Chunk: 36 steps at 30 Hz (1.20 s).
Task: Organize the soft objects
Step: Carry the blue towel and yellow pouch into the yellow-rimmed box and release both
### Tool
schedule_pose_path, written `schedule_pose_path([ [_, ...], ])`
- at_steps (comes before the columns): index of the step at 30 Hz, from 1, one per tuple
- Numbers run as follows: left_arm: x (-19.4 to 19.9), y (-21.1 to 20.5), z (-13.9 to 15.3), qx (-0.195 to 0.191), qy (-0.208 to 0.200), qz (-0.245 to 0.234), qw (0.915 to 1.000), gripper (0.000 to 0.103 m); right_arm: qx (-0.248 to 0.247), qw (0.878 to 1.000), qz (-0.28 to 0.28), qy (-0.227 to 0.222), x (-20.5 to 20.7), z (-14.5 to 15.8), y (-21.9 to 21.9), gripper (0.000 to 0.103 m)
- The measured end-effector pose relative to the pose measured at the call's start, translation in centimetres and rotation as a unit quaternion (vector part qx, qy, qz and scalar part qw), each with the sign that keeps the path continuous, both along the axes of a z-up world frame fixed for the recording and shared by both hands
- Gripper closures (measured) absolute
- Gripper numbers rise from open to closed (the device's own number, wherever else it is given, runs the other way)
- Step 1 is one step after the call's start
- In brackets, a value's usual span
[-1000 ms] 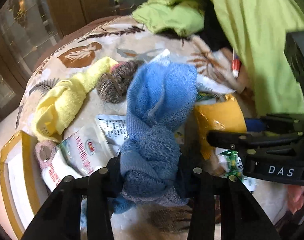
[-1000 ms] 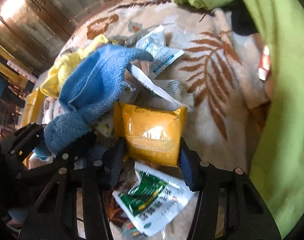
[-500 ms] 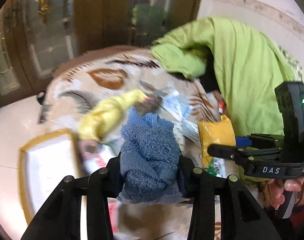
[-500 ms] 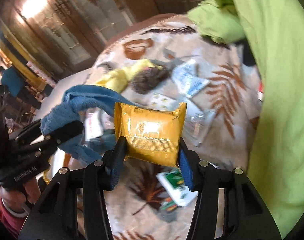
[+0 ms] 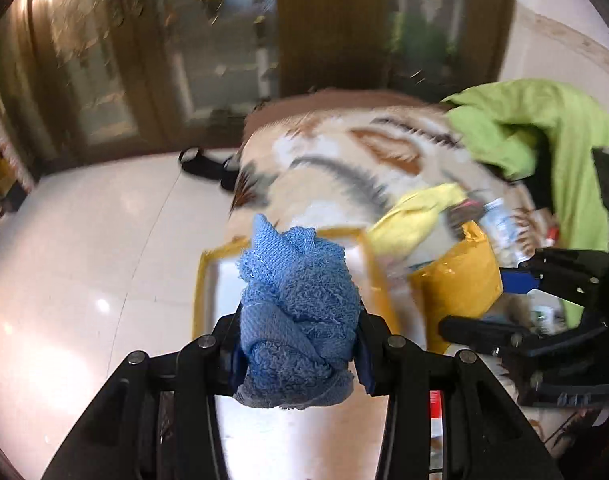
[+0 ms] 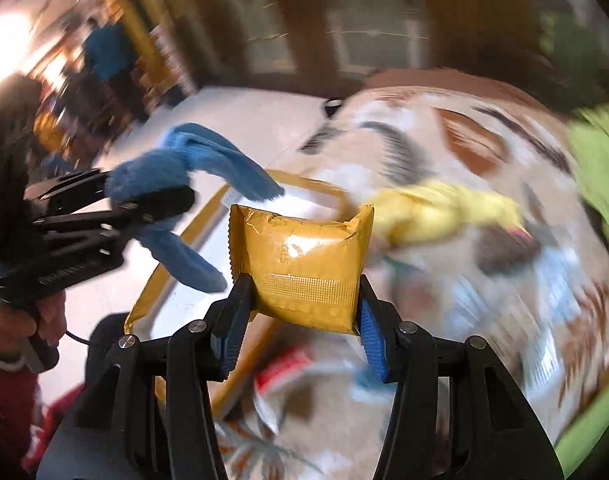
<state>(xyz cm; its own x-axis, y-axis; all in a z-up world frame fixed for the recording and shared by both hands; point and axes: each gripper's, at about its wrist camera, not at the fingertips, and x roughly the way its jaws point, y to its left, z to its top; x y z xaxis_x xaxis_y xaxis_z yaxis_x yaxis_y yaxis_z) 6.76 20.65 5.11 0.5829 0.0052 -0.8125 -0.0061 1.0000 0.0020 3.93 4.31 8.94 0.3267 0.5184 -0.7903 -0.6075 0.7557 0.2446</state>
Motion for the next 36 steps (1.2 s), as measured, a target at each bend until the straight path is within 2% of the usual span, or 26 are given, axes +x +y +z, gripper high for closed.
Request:
schedule_pose_path([
  [5, 1.8, 1.9, -4.1, -0.01, 0.033, 0.032, 0.9989, 0.061, -0.057, 0.996, 0.071, -0.019, 0.8, -3.0, 6.3, 0.053],
  [8, 2.2, 3.2, -5.3, -0.019, 0.036, 0.052, 0.9978, 0.06, -0.082, 0.993, 0.083, -0.017, 1.6, -4.6, 8.7, 0.053],
  [11, 2.5, 3.8, -6.1, -0.011, 0.042, 0.067, 0.9968, 0.056, -0.086, 0.993, 0.083, 0.009, 3.1, -6.4, 9.6, 0.053],
  [13, 2.8, 3.7, -6.7, 0.005, 0.051, 0.077, 0.9957, 0.053, -0.097, 0.992, 0.085, 0.009, 3.6, -7.4, 10.1, 0.053],
  [15, 3.0, 3.5, -7.2, 0.013, 0.057, 0.084, 0.9948, 0.043, -0.105, 0.991, 0.083, 0.006, 3.9, -8.0, 10.2, 0.052],
  [18, 3.0, 3.5, -7.7, 0.018, 0.07, 0.093, 0.9931, 0.039, -0.104, 0.991, 0.083, 0.014, 4.1, -8.6, 10.0, 0.048],
  [23, 2.0, 4.5, -6.4, -0.017, 0.066, 0.101, 0.9925, 0.039, -0.099, 0.991, 0.084, 0.021, 3.7, -8.1, 10.0, 0.048],
  [25, 1.5, 5.1, -5.4, -0.046, 0.058, 0.108, 0.9914, 0.038, -0.075, 0.994, 0.074, 0.031, 3.8, -7.6, 9.7, 0.045],
  [28, 0.8, 5.9, -4.3, -0.086, 0.052, 0.112, 0.9886, 0.038, -0.066, 0.996, 0.059, 0.026, 4.1, -7.2, 9.4, 0.045],
  [31, 0.1, 5.8, -3.4, -0.087, 0.046, 0.116, 0.9884, 0.038, -0.069, 0.996, 0.044, 0.02, 3.9, -6.6, 8.8, 0.045],
  [36, -1.2, 2.9, -1.7, -0.085, 0.025, 0.079, 0.9929, 0.038, -0.028, 0.999, 0.023, 0.004, 2.3, -3.6, 5.0, 0.045],
])
